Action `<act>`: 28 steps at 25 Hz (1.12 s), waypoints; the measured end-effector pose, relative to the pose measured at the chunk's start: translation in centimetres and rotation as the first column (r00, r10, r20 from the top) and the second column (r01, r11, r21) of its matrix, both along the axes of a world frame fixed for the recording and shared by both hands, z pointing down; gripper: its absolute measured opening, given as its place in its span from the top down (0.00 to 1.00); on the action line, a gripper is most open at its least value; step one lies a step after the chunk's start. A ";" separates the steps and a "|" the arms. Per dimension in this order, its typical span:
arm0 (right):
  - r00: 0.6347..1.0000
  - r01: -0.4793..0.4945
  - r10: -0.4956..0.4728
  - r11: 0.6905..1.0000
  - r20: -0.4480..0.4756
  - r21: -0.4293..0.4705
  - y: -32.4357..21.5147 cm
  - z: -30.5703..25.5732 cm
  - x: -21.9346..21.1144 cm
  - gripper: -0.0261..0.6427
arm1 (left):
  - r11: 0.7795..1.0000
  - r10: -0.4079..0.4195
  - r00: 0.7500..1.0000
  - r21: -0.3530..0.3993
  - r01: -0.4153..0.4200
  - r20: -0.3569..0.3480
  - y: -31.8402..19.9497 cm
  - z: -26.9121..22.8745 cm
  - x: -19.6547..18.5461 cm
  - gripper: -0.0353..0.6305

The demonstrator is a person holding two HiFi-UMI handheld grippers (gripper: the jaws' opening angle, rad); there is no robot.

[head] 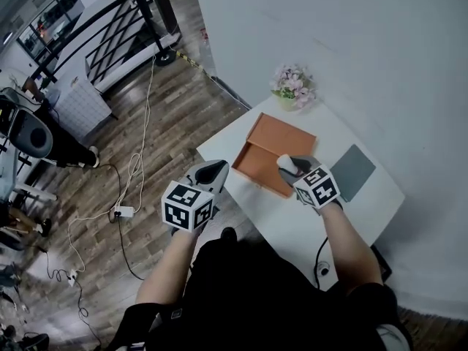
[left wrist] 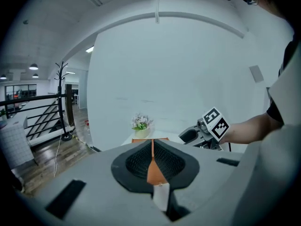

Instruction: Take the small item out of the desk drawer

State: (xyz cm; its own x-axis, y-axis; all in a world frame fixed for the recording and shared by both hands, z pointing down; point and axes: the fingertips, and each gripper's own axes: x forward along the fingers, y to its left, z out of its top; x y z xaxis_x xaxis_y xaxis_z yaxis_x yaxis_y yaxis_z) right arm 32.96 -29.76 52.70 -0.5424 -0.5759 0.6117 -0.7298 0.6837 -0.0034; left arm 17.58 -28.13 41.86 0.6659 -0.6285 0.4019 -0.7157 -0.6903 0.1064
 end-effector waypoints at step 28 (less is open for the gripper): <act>0.892 -0.337 0.218 0.905 0.396 0.261 4.2 -15.1 -2.0 0.70 | 0.984 0.161 0.986 0.084 -0.157 -0.052 -3.6 -3.5 0.8 0.91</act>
State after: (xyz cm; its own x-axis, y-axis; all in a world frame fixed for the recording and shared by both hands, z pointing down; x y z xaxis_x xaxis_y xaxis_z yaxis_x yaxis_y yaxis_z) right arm 30.96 -25.59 37.62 -0.4743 -0.8632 0.1732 -0.8802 0.4608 -0.1141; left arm 18.34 -31.75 38.33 0.7809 -0.5409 0.3124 -0.5902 -0.8027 0.0855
